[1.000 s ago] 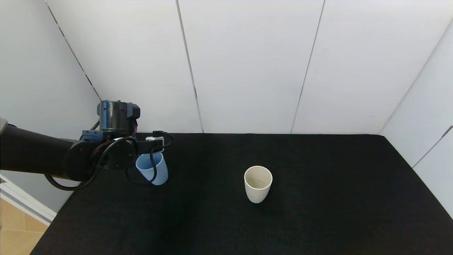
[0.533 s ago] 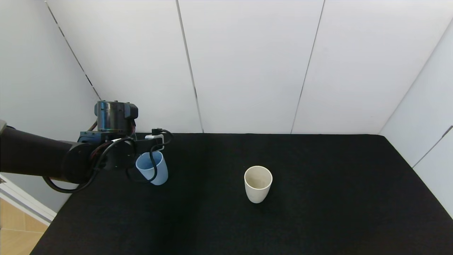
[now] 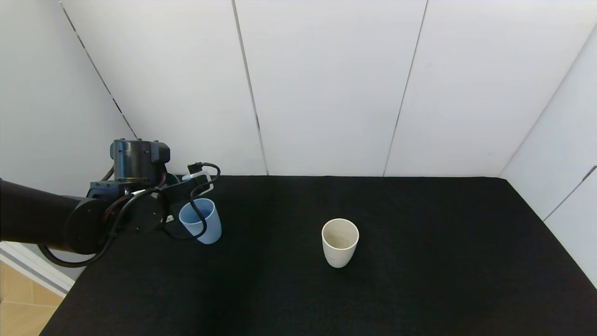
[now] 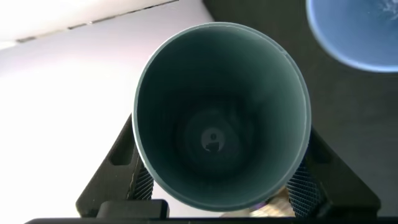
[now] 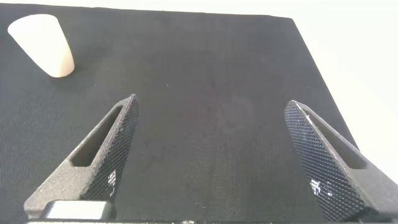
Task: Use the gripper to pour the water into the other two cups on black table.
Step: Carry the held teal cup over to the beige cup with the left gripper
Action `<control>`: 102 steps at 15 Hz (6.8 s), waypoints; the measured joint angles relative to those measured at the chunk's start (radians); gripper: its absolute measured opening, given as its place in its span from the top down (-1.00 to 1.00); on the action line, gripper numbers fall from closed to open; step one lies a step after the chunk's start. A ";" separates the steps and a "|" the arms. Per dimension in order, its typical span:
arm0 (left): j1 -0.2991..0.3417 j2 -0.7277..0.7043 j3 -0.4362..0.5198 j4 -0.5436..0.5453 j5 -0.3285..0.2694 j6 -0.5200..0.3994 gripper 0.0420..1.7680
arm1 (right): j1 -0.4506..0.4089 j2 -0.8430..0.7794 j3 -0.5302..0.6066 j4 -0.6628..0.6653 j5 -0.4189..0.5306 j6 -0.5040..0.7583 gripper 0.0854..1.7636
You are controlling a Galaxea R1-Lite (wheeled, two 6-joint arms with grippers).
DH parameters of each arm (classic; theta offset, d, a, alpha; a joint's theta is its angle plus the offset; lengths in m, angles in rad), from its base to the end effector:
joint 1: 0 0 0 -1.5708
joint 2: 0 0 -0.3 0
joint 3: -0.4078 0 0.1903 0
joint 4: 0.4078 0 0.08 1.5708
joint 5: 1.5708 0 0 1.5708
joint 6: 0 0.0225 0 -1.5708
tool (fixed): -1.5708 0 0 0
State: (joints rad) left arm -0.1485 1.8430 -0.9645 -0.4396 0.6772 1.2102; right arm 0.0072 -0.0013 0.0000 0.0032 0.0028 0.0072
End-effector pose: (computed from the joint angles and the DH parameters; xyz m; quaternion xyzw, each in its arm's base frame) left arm 0.3369 -0.0361 0.1612 0.6077 0.3091 0.0963 0.7252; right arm -0.0229 -0.0001 0.0751 0.0036 0.0010 0.0050 1.0000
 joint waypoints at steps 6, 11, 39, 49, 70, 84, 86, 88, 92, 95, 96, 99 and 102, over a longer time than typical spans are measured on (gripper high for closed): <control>-0.006 -0.036 0.022 0.005 -0.031 -0.263 -0.29 | 0.000 0.000 0.000 0.000 0.000 0.000 -0.94; -0.036 -0.061 0.018 0.031 -0.034 -0.458 -0.29 | 0.000 0.000 0.000 0.000 0.000 0.000 -0.94; -0.538 0.183 -0.301 0.325 -0.022 -0.795 -0.29 | 0.000 0.000 0.000 0.000 0.000 -0.001 -0.94; -0.572 0.190 -0.393 0.343 0.064 -0.513 -0.29 | 0.000 0.000 0.000 0.000 0.000 0.000 -0.94; -0.693 0.303 -0.528 0.341 0.220 -0.057 -0.29 | 0.000 0.000 0.000 0.000 0.000 0.000 -0.94; -0.737 0.395 -0.681 0.344 0.324 0.434 -0.29 | 0.000 0.000 0.000 0.000 0.000 0.000 -0.94; -0.748 0.413 -0.714 0.348 0.331 0.492 -0.29 | 0.000 0.000 0.000 0.000 0.000 0.000 -0.94; -0.757 0.427 -0.739 0.385 0.356 0.541 -0.29 | 0.000 0.000 0.000 0.000 0.000 -0.001 -0.94; -0.775 0.439 -0.767 0.485 0.406 0.547 -0.29 | 0.000 0.000 0.000 0.000 0.000 -0.001 -0.94; -0.777 0.440 -0.768 0.512 0.417 0.547 -0.29 | 0.000 0.000 0.000 0.000 0.000 -0.001 -0.94; -0.777 0.440 -0.769 0.520 0.423 0.547 -0.29 | 0.000 0.000 0.000 0.000 0.000 -0.001 -0.94; -0.779 0.439 -0.770 0.544 0.431 0.547 -0.29 | 0.000 0.000 0.000 0.000 0.000 0.000 -0.94; -0.783 0.434 -0.772 0.546 0.431 0.549 -0.29 | 0.000 0.000 0.000 0.000 0.000 0.000 -0.94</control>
State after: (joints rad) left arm -0.9313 2.2774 -1.7362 0.1068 1.1087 1.7594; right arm 0.0077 -0.0013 0.0000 0.0032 0.0028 0.0070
